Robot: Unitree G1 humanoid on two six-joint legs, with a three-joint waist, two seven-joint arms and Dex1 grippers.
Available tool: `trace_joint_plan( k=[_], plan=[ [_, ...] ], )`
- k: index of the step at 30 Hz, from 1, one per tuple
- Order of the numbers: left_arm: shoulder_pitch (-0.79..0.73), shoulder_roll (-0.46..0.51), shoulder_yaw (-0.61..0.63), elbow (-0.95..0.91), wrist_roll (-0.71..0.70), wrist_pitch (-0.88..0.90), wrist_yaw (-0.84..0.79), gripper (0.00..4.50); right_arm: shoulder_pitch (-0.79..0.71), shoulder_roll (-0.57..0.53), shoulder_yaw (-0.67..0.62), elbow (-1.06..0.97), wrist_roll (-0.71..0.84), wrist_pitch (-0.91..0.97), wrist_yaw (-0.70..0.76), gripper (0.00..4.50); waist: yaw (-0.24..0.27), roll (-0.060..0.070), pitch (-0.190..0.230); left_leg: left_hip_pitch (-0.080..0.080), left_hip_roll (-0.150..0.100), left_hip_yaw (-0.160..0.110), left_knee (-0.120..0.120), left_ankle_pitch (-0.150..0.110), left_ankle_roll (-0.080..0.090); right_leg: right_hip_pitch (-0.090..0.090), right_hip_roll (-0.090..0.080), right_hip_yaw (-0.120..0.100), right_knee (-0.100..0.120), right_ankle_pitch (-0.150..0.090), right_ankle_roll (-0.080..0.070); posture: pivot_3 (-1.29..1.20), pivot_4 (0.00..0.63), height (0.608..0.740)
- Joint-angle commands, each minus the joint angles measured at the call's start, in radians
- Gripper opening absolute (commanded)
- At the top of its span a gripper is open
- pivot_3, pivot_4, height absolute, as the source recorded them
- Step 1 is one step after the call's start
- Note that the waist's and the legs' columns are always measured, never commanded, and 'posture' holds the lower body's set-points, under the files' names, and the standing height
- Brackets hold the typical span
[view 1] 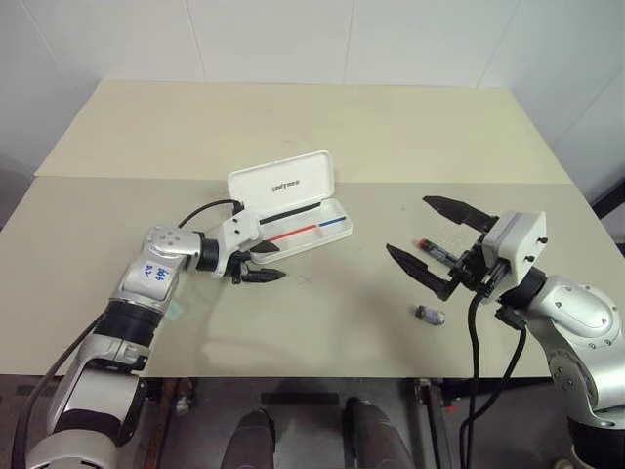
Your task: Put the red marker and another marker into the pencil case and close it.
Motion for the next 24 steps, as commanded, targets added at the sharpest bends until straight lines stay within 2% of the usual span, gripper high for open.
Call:
trace_joint_plan(
  k=[1,7,16,24],
  plan=[
    [-0.021,0.004,-0.01,0.024,0.025,0.008,-0.016,2.09,-0.017,0.003,-0.033,-0.049,0.013,-0.012,-0.022,4.5,0.0,0.0,0.0,0.0,0.0,0.0,0.0,0.0,0.0,0.0,0.0,0.0,0.0,0.0,0.0,0.0,0.15,0.74],
    [-0.039,0.008,-0.023,0.045,0.048,0.015,-0.042,0.04,-0.037,0.002,-0.035,-0.051,0.017,-0.011,-0.032,4.5,0.0,0.0,0.0,0.0,0.0,0.0,0.0,0.0,0.0,0.0,0.0,0.0,0.0,0.001,0.001,0.0,0.15,0.74],
    [-0.058,0.006,-0.019,0.048,0.063,-0.029,-0.079,0.02,-0.059,0.003,-0.025,-0.045,0.022,-0.003,-0.034,4.5,0.0,0.0,0.0,0.0,0.0,0.0,0.0,0.0,0.0,0.0,0.0,0.0,0.001,0.001,0.001,0.0,0.15,0.74],
    [0.036,0.029,0.016,-0.269,-0.027,0.111,-0.111,0.02,-0.026,-0.045,-0.071,-0.016,0.05,0.008,0.018,4.5,0.002,0.0,0.0,-0.001,0.0,0.0,0.0,0.0,0.001,0.0,0.0,0.0,0.001,0.001,0.003,0.0,0.15,0.74]
  ],
)
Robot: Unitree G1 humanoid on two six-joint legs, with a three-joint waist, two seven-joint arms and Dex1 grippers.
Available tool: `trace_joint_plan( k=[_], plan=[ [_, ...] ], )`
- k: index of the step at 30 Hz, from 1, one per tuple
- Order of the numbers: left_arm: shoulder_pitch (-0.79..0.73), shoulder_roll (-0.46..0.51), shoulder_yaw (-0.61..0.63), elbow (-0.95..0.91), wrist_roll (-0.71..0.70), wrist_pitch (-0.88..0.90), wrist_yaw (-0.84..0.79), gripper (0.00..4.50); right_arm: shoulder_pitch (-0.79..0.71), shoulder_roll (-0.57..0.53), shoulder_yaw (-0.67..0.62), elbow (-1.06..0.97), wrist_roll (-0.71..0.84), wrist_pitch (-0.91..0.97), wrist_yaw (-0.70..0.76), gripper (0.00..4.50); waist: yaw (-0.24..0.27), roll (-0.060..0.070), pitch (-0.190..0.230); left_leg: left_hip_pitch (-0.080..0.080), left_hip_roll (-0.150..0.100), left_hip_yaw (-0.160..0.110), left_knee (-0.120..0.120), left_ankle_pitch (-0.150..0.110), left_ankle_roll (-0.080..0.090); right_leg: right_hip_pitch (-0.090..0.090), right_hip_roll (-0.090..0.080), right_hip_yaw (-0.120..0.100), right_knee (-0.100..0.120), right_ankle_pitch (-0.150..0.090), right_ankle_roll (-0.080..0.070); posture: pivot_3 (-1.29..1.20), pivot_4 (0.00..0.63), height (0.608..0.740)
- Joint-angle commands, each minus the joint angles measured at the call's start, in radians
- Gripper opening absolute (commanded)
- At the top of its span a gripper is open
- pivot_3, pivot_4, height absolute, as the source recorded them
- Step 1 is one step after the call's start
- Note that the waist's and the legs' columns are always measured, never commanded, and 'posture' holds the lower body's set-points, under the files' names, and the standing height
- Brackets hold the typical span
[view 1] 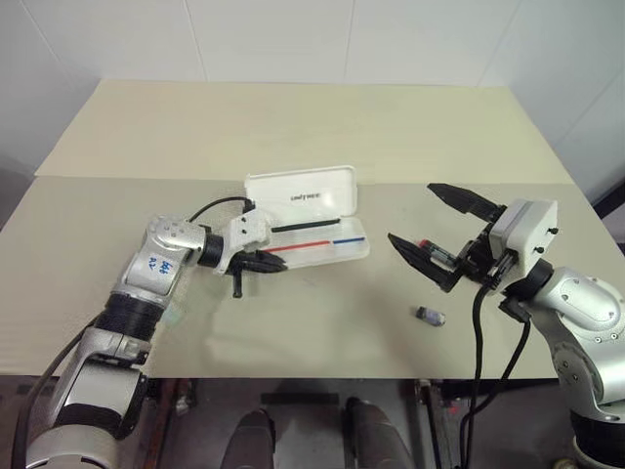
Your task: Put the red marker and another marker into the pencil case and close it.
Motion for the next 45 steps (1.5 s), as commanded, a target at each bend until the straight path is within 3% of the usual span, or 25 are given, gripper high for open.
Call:
trace_joint_plan(
  k=[1,9,22,23,25,28,36,43,45],
  plan=[
    [0.046,0.027,0.022,-0.161,-0.05,0.073,-0.011,0.02,0.01,-0.021,-0.05,-0.014,0.027,0.0,0.017,4.5,0.0,0.0,0.0,0.0,0.0,0.0,0.0,0.0,0.0,0.0,0.0,0.0,0.0,0.0,0.001,0.0,0.15,0.74],
    [0.214,0.078,0.013,-0.355,-0.061,0.148,0.01,0.02,0.023,-0.03,-0.067,-0.033,0.044,0.022,0.012,4.5,-0.003,0.0,0.0,0.001,0.0,-0.001,0.001,0.0,0.0,0.0,0.0,0.0,0.002,-0.003,-0.004,0.0,0.15,0.74],
    [0.183,0.044,-0.012,-0.22,-0.053,0.033,-0.002,0.02,0.014,-0.032,-0.061,-0.059,0.056,0.065,0.005,4.5,0.001,0.0,0.0,0.001,0.0,-0.001,0.003,0.001,0.001,0.001,0.0,0.0,0.001,-0.003,-0.006,0.0,0.15,0.74],
    [0.179,0.04,-0.012,-0.213,-0.053,0.029,-0.003,0.53,0.011,-0.032,-0.059,-0.057,0.057,0.066,0.006,4.5,0.0,0.0,0.0,0.001,0.0,-0.001,0.003,0.001,0.001,0.001,0.0,0.0,0.0,-0.003,-0.006,0.0,0.15,0.74],
    [0.169,0.027,-0.005,-0.203,-0.053,0.003,0.005,0.89,-0.003,-0.028,-0.044,-0.043,0.057,0.066,0.012,4.5,0.0,0.0,0.0,0.001,0.0,0.0,0.003,0.001,0.001,0.001,0.0,0.0,0.0,-0.003,-0.006,0.0,0.15,0.74],
    [0.159,0.016,0.027,-0.223,-0.087,-0.025,0.003,1.85,-0.031,-0.018,-0.018,-0.009,0.047,0.055,0.025,4.5,-0.003,0.0,0.0,0.001,0.0,0.0,0.003,0.001,0.001,0.001,0.0,0.0,0.0,-0.003,-0.006,0.0,0.15,0.74],
    [0.21,0.064,0.152,-0.384,-0.243,0.109,0.011,1.85,-0.063,-0.004,0.008,0.073,0.042,0.016,0.072,4.5,-0.003,0.0,0.0,0.001,0.0,-0.001,0.001,0.0,0.001,0.001,0.0,0.0,0.001,-0.002,-0.003,0.0,0.15,0.74],
    [0.299,0.103,0.391,-0.469,-0.456,0.219,0.05,1.85,-0.032,-0.078,-0.047,0.201,0.034,0.007,0.161,4.5,-0.003,0.0,0.0,0.001,0.0,-0.001,0.001,0.0,0.001,0.001,0.0,0.0,0.001,-0.002,-0.003,0.0,0.15,0.74],
    [0.334,0.136,0.463,-0.46,-0.502,0.227,0.032,2.21,-0.017,-0.13,-0.082,0.315,0.018,-0.009,0.213,4.5,-0.003,0.0,0.0,0.001,0.0,-0.001,0.001,0.0,0.001,0.001,0.0,0.0,0.001,-0.003,-0.005,0.0,0.15,0.74]
  ],
)
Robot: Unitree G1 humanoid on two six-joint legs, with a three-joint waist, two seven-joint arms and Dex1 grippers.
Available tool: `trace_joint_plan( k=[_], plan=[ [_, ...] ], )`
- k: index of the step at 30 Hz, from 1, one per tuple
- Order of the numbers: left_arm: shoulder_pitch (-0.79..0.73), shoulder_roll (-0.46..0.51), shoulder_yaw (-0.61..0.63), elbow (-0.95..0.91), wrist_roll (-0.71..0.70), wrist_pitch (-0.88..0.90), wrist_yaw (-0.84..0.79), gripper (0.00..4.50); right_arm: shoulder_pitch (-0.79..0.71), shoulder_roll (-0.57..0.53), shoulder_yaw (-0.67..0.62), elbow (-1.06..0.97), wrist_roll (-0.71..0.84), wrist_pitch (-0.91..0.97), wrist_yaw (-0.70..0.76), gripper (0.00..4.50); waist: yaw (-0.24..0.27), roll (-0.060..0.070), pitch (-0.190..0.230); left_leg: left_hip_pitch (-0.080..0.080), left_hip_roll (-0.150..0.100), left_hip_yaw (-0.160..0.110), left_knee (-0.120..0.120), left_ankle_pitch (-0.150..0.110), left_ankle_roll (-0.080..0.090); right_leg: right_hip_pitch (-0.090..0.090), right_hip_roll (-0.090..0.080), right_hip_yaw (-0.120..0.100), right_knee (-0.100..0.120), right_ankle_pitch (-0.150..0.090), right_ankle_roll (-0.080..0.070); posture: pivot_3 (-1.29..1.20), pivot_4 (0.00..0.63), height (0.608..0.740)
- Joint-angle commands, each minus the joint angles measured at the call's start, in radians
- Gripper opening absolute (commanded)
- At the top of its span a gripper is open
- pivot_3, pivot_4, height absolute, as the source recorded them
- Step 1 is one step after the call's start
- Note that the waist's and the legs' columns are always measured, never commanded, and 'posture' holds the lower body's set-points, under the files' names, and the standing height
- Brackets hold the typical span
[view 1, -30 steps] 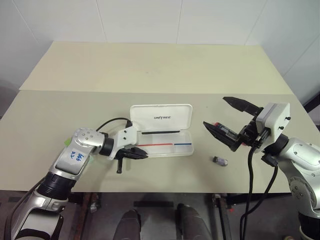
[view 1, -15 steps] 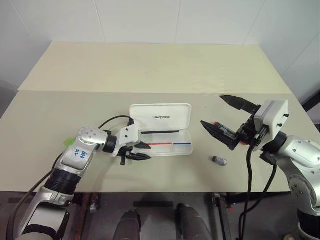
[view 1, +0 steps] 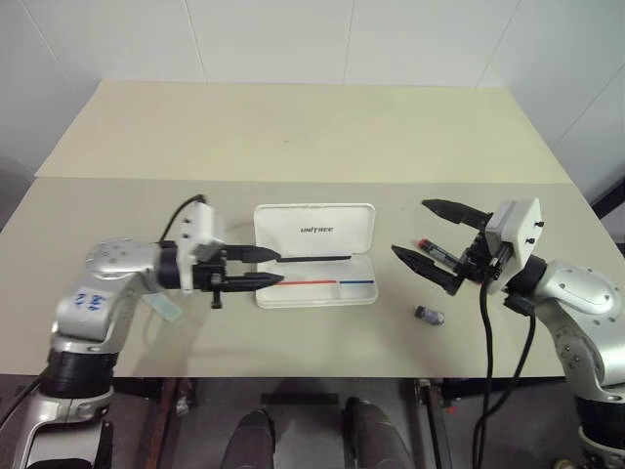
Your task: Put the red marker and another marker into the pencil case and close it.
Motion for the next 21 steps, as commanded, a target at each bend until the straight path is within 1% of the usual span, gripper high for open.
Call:
trace_joint_plan(
  k=[1,3,5,7,9,13,17,18,21],
  plan=[
    [0.039,0.057,0.136,-0.014,-0.087,-0.004,-0.022,2.47,0.013,-0.086,-0.091,0.164,-0.025,-0.042,0.089,4.5,0.0,0.0,0.0,0.0,0.0,0.0,0.0,0.0,0.0,0.0,0.0,0.0,0.0,0.0,0.0,0.0,0.15,0.74],
    [0.046,0.078,0.156,0.003,-0.102,-0.015,-0.042,3.12,0.001,-0.119,-0.09,0.242,-0.04,-0.062,0.131,4.5,0.0,0.0,0.0,0.0,0.0,0.0,0.0,0.0,0.0,0.0,0.0,0.0,0.0,0.0,0.0,0.0,0.15,0.74],
    [0.037,0.114,0.154,0.045,-0.096,-0.046,-0.098,3.8,-0.031,-0.14,-0.071,0.321,-0.054,-0.08,0.175,4.5,-0.001,0.0,0.0,0.001,0.0,0.0,0.0,0.0,0.0,0.0,0.0,0.0,0.0,0.0,0.0,0.0,0.15,0.74],
    [0.002,0.132,0.148,0.092,-0.082,-0.079,-0.119,4.48,-0.075,-0.152,-0.047,0.422,-0.084,-0.108,0.215,4.5,-0.003,0.0,0.0,0.001,0.0,0.001,0.001,0.0,0.0,0.001,0.0,0.0,0.0,0.0,0.0,0.0,0.15,0.74],
    [-0.031,0.132,0.136,0.115,-0.084,-0.087,-0.122,4.48,-0.117,-0.151,-0.026,0.507,-0.114,-0.136,0.242,4.5,-0.006,0.0,0.0,0.001,0.0,0.001,0.001,0.001,0.0,0.0,0.0,0.0,-0.001,0.0,-0.001,0.0,0.15,0.74],
    [-0.086,0.109,0.108,0.116,-0.117,-0.048,-0.101,4.48,-0.192,-0.132,0.029,0.651,-0.166,-0.177,0.297,4.5,-0.013,0.001,0.0,0.001,0.0,0.001,0.001,0.001,0.0,0.001,0.0,0.0,-0.001,0.0,0.0,0.0,0.15,0.74],
    [-0.108,0.1,0.089,0.104,-0.134,-0.031,-0.104,4.48,-0.239,-0.111,0.07,0.779,-0.205,-0.211,0.326,4.5,-0.022,0.001,0.0,0.001,0.0,0.001,-0.001,0.0,0.0,0.0,0.0,0.0,0.001,0.005,0.009,0.0,0.15,0.74],
    [-0.114,0.1,0.085,0.104,-0.135,-0.031,-0.105,4.48,-0.252,-0.104,0.081,0.819,-0.219,-0.227,0.33,4.5,-0.024,0.001,0.0,0.001,0.0,0.0,-0.001,0.0,-0.001,0.0,0.0,0.0,0.001,0.007,0.014,0.0,0.15,0.74],
    [-0.132,0.104,0.078,0.108,-0.138,-0.025,-0.103,4.48,-0.286,-0.089,0.103,0.922,-0.257,-0.274,0.34,4.5,-0.026,0.001,0.001,0.0,0.0,0.001,-0.001,0.0,-0.001,0.0,0.0,0.0,0.0,0.007,0.014,0.0,0.15,0.74]
  ],
)
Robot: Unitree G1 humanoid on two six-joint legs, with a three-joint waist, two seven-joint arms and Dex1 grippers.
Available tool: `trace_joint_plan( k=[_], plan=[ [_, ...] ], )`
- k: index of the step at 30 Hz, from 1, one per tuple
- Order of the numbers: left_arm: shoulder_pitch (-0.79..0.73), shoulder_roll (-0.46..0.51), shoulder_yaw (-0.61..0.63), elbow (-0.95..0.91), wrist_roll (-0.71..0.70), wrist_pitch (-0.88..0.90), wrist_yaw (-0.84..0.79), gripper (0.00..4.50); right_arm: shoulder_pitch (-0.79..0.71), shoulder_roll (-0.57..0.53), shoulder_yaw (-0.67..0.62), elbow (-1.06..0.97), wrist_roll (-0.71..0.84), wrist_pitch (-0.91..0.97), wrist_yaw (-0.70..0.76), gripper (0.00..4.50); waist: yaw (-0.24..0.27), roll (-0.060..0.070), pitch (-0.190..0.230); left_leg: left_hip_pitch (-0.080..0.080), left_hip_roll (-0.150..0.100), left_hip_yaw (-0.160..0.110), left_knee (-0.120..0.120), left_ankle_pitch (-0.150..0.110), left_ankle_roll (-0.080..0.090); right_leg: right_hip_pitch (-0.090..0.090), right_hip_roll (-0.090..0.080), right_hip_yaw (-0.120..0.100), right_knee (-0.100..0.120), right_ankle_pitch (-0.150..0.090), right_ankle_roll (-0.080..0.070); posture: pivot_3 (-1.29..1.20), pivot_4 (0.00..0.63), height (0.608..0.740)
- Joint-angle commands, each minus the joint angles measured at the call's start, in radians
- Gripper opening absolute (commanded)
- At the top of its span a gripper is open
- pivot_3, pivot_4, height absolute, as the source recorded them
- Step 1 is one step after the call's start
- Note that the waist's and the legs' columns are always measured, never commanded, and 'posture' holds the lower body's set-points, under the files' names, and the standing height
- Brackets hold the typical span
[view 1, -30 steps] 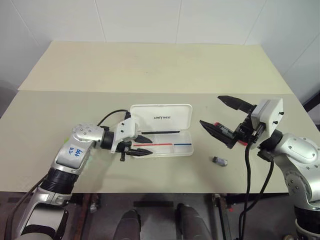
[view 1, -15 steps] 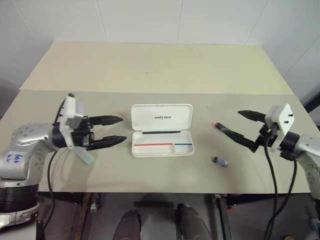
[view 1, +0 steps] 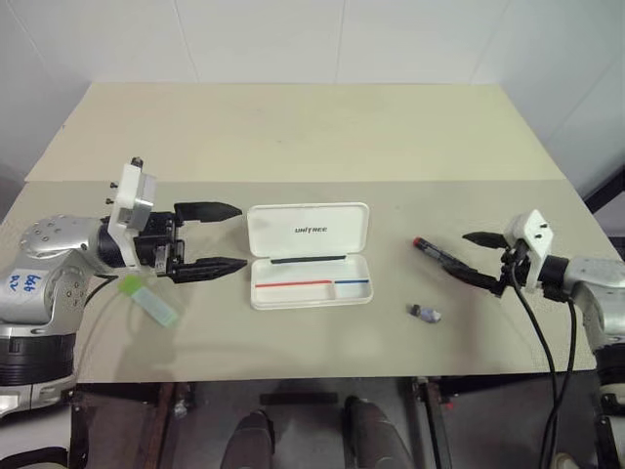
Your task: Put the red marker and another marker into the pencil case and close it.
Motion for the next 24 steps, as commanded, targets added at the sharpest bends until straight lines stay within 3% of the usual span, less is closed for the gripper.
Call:
trace_joint_plan(
  k=[1,2,5,15,24],
  plan=[
    [-0.032,0.009,0.008,-0.019,-0.029,0.005,0.0,4.48,-0.035,0.005,0.003,0.079,-0.033,-0.062,0.016,4.5,-0.001,0.0,0.0,0.0,0.0,0.0,0.0,0.0,0.0,0.0,0.0,0.0,0.0,0.0,0.0,0.0,0.15,0.74],
    [-0.04,0.01,0.007,-0.017,-0.028,0.005,0.001,4.48,-0.05,0.011,0.009,0.122,-0.046,-0.079,0.017,4.5,-0.002,0.001,0.001,0.0,0.0,0.0,0.0,0.0,0.0,0.0,0.0,0.0,0.0,0.0,0.0,0.0,0.15,0.74],
    [-0.064,0.01,0.0,-0.005,-0.02,-0.004,-0.002,4.5,-0.098,0.031,0.025,0.261,-0.091,-0.131,0.016,3.87,-0.006,0.001,0.001,0.0,0.0,0.0,0.001,0.0,0.0,0.0,0.0,0.0,0.0,0.0,0.0,0.0,0.15,0.74],
    [-0.07,0.013,0.0,0.01,-0.01,-0.023,-0.007,4.5,-0.131,0.059,0.016,0.295,-0.083,-0.212,0.054,0.59,-0.026,0.001,0.001,0.002,0.0,0.0,0.004,0.002,0.0,0.005,0.0,0.0,-0.001,0.0,-0.002,0.0,0.15,0.74],
    [-0.034,0.004,0.005,0.099,0.045,-0.138,-0.012,4.5,-0.122,0.001,-0.013,0.045,-0.051,-0.178,0.065,0.6,-0.028,0.003,0.002,0.002,0.0,0.0,0.0,0.002,-0.001,0.001,0.0,0.001,0.002,0.002,0.001,0.0,0.15,0.74]
  ],
)
